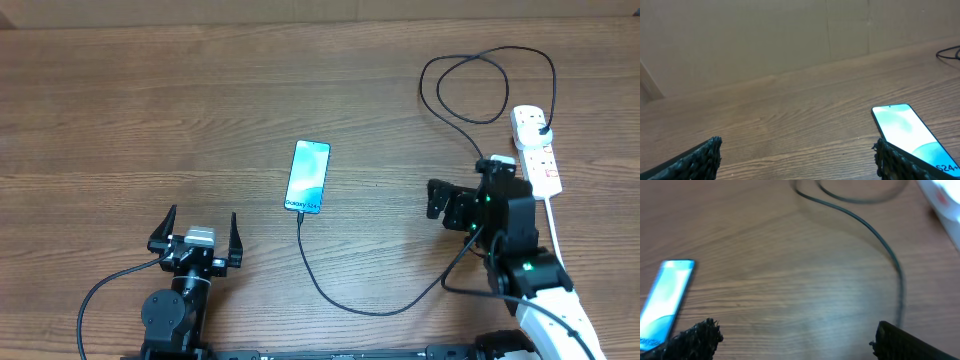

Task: Plug charger to phone and switch on socket

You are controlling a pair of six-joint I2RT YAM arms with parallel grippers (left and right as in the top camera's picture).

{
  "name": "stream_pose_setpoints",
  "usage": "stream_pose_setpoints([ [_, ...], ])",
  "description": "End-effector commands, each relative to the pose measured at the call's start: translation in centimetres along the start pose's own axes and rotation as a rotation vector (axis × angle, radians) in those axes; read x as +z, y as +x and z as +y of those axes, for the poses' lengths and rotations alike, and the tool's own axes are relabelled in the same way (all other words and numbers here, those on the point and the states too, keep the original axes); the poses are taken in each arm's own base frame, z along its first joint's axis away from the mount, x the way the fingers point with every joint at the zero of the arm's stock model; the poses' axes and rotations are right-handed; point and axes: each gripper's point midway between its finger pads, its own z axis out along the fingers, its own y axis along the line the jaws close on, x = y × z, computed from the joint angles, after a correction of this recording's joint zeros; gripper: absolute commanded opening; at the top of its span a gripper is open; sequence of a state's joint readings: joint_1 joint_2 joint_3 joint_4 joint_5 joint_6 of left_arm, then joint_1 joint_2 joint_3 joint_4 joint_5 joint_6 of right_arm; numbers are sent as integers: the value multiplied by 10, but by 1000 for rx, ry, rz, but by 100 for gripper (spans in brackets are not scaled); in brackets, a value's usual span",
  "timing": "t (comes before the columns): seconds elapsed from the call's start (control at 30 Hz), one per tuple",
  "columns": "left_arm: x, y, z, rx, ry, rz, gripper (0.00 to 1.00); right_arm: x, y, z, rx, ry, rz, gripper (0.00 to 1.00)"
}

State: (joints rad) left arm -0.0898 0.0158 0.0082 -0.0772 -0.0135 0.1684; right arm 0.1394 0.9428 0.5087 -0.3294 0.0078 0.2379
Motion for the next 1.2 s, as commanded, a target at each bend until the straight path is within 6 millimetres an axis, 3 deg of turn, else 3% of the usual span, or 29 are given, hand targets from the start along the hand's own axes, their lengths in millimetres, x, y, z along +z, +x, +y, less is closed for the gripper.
stream_pose_setpoints([
  [0.0, 0, 0, 4, 18, -20, -5, 100, 0, 11, 18, -104, -128, -37, 100],
  [0.2, 0, 0, 4, 18, -20, -5, 100, 3, 38, 12, -110, -164, -97, 100],
  [0.37, 0, 0, 4, 18, -20, -5, 100, -3, 37, 15, -121, -209, -220, 100],
  [0.83, 0, 0, 4, 18, -20, -5, 100, -15, 62, 8, -117, -230, -267, 100],
  [1.17, 0, 0, 4, 18, -20, -5, 100, -42, 30, 18, -131, -272, -447, 100],
])
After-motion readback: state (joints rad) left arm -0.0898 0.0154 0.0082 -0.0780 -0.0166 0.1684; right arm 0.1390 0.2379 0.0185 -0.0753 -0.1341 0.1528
